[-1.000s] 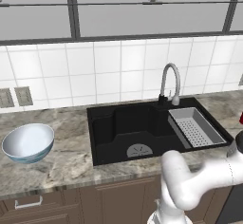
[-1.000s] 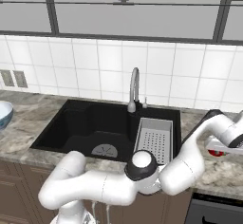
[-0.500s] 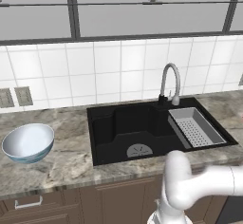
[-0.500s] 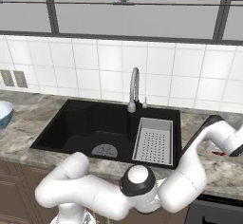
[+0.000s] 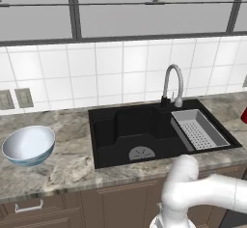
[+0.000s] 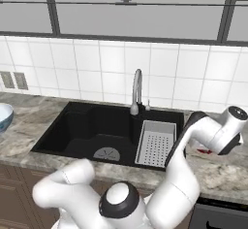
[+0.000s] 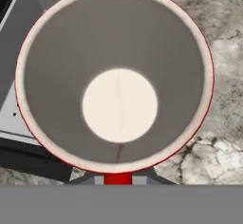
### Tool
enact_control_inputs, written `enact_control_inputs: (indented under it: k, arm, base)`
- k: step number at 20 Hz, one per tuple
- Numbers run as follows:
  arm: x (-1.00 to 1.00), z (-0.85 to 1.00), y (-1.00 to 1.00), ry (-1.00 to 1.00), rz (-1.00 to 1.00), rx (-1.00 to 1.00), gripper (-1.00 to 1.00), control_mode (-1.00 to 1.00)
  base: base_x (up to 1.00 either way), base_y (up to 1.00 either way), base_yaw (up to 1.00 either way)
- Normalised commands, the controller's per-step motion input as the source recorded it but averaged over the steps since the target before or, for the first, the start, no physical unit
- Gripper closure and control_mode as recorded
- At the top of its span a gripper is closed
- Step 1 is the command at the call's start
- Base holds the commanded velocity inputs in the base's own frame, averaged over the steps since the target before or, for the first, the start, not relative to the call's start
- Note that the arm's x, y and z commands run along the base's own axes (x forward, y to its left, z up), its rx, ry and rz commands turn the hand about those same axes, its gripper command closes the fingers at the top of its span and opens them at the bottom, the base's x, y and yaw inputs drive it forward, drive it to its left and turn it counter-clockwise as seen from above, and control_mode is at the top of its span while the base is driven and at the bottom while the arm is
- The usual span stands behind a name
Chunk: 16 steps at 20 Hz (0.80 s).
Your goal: Pick the mug and place it in the sink. Pick the bowl and place it in the open cabinet and then close the cabinet.
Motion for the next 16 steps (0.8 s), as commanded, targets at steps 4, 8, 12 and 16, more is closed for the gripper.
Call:
enact_control_inputs:
  k: [4,8,12,16]
  arm:
    - [-0.51,0.54,0.87,-0.05,0.0,-0.22,1.0,-1.0]
    - [-0.47,0.84,0.78,-0.11,0.0,-0.25,1.0,-1.0]
    - [-0.25,0.67,0.79,-0.04,0.0,-0.2,1.0,-1.0]
    - [-0.16,0.74,0.96,0.04,0.01,-0.04,1.0,-1.0]
  base:
    - [0.0,0.0,0.0]
    - [0.0,0.0,0.0]
    - [0.0,0.0,0.0]
    - [0.0,0.0,0.0]
